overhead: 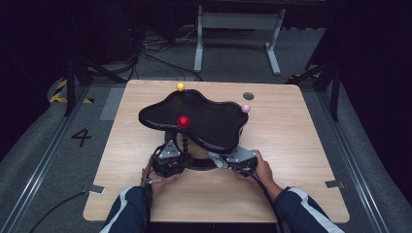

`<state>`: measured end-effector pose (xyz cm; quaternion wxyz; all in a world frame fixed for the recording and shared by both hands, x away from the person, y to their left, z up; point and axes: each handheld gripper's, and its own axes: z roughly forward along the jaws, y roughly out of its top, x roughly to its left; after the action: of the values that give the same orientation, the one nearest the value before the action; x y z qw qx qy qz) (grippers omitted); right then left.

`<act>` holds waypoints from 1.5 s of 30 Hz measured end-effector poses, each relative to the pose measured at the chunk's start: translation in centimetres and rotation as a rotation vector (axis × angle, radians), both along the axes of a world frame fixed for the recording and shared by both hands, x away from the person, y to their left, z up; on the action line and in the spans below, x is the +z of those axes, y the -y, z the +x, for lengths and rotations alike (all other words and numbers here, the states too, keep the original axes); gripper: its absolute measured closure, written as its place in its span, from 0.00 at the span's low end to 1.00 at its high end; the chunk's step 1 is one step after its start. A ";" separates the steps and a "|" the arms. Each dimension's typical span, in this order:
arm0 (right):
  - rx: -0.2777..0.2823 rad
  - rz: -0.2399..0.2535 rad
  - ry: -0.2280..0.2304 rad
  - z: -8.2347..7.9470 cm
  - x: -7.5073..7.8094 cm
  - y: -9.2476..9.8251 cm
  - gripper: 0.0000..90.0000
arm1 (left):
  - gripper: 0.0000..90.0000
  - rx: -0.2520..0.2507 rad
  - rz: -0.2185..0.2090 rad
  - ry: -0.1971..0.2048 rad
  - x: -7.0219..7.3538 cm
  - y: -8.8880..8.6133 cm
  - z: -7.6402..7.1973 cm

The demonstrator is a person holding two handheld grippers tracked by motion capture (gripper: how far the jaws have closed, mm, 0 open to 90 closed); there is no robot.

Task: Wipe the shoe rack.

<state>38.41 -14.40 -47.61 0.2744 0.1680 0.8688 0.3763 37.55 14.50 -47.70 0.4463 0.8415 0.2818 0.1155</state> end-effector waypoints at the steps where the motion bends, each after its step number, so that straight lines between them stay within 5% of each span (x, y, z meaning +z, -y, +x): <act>1: -0.024 0.007 -0.008 0.4 0.0 0.5 0.90 | 0.80 -0.001 0.000 -0.001 0.0 0.0 0.0; 11: -0.103 0.013 -0.003 1.9 -0.1 2.1 0.90 | 0.73 0.027 0.019 -0.003 0.1 -0.1 -0.1; 28: -0.238 0.046 -0.006 5.8 -0.5 5.5 0.90 | 0.83 -0.012 -0.006 -0.007 0.0 -0.1 0.1; 35: -0.233 0.050 0.015 6.2 -0.7 5.3 0.90 | 0.83 -0.011 -0.012 -0.013 0.0 -0.1 0.1; 45: -0.162 0.026 -0.027 5.5 -0.2 4.3 0.90 | 0.83 -0.005 -0.014 -0.021 0.0 -0.1 0.0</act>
<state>43.90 -18.71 -47.86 0.2898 0.2463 0.8510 0.3621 37.57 14.60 -47.69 0.4495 0.8401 0.2855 0.1035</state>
